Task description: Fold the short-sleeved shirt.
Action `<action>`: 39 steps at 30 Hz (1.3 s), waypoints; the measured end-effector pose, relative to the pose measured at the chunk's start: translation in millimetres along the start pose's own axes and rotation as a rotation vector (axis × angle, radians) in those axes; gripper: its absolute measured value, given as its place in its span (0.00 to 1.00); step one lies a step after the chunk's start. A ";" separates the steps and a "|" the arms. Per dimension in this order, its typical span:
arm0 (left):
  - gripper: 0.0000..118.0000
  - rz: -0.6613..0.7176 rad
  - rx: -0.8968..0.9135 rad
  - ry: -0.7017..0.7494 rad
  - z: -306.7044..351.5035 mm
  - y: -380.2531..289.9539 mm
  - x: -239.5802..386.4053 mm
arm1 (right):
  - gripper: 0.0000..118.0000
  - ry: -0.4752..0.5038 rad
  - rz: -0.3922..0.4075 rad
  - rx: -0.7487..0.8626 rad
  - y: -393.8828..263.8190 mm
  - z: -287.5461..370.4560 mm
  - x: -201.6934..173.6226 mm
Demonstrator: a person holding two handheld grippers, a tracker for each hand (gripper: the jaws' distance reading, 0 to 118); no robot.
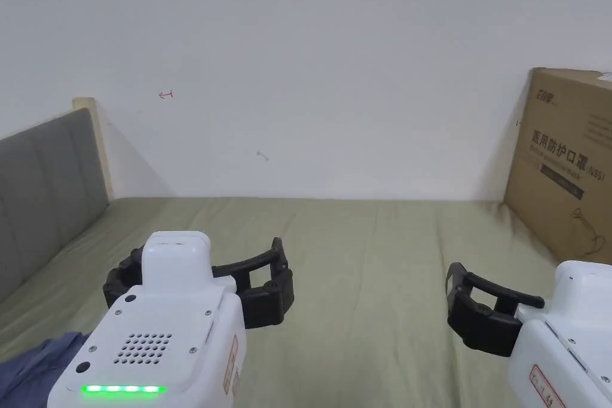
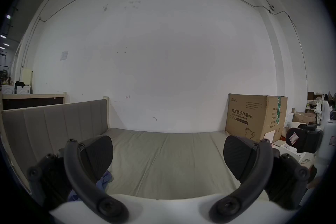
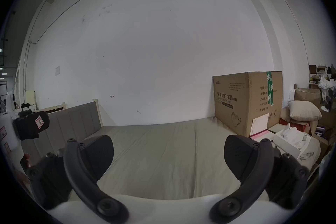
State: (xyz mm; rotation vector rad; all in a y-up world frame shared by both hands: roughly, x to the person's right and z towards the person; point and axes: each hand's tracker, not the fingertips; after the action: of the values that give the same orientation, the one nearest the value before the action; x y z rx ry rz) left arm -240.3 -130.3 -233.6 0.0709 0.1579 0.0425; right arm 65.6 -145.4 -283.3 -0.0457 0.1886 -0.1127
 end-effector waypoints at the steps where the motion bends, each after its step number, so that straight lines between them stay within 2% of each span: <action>1: 1.00 0.000 -0.002 0.000 -0.3 -0.1 -0.2 | 1.00 0.000 -0.001 -0.002 -0.2 -0.2 0.2; 20: 1.00 -0.005 -0.018 0.000 -1.6 -4.7 -1.8 | 1.00 0.016 0.012 -0.018 0.0 -4.5 -3.4; 24: 1.00 -0.066 0.006 0.020 -3.9 0.5 1.0 | 1.00 0.017 -0.027 -0.003 4.1 -6.3 -2.3; 25: 1.00 -0.110 0.025 0.038 -4.5 3.1 3.7 | 1.00 0.033 -0.090 0.005 5.1 -7.5 1.7; 27: 1.00 -0.228 0.064 0.087 -5.6 6.7 13.1 | 1.00 0.070 -0.308 -0.014 4.5 -12.4 20.0; 28: 1.00 -0.318 0.085 0.123 -6.2 6.9 19.9 | 1.00 0.074 -0.450 -0.031 1.6 -15.8 31.0; 29: 1.00 -0.475 0.112 0.177 -8.4 3.6 30.8 | 1.00 0.069 -0.654 -0.060 -5.6 -20.2 45.8; 30: 1.00 -0.663 0.139 0.229 -13.1 -4.2 42.5 | 1.00 0.070 -0.946 -0.098 -24.1 -25.1 64.8; 31: 1.00 -0.847 0.163 0.265 -17.1 -13.7 52.0 | 1.00 0.068 -1.177 -0.134 -39.8 -28.7 79.0; 32: 1.00 -1.076 0.195 0.289 -21.9 -30.0 60.1 | 1.00 0.027 -1.424 -0.185 -65.5 -31.8 90.6; 34: 1.00 -1.446 0.284 0.304 -27.3 -63.2 66.4 | 1.00 -0.079 -1.701 -0.284 -109.0 -33.1 100.6; 35: 1.00 -1.574 0.334 0.293 -27.7 -76.2 66.6 | 1.00 -0.113 -1.762 -0.308 -128.0 -33.4 102.9; 36: 1.00 -1.609 0.368 0.276 -26.2 -83.0 66.6 | 1.00 -0.152 -1.786 -0.344 -143.0 -33.0 106.7; 37: 1.00 -1.559 0.359 0.247 -24.2 -82.2 67.8 | 1.00 -0.170 -1.827 -0.341 -149.7 -31.7 108.3; 39: 1.00 -1.298 0.241 0.168 -20.3 -66.6 68.5 | 1.00 -0.169 -1.868 -0.300 -153.4 -29.9 107.8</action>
State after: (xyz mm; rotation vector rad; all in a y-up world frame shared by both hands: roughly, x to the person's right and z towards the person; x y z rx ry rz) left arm -173.4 -192.1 -269.2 0.1943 0.3519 -1.2705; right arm 148.6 -311.2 -323.9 -0.5243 -0.0666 -1.9364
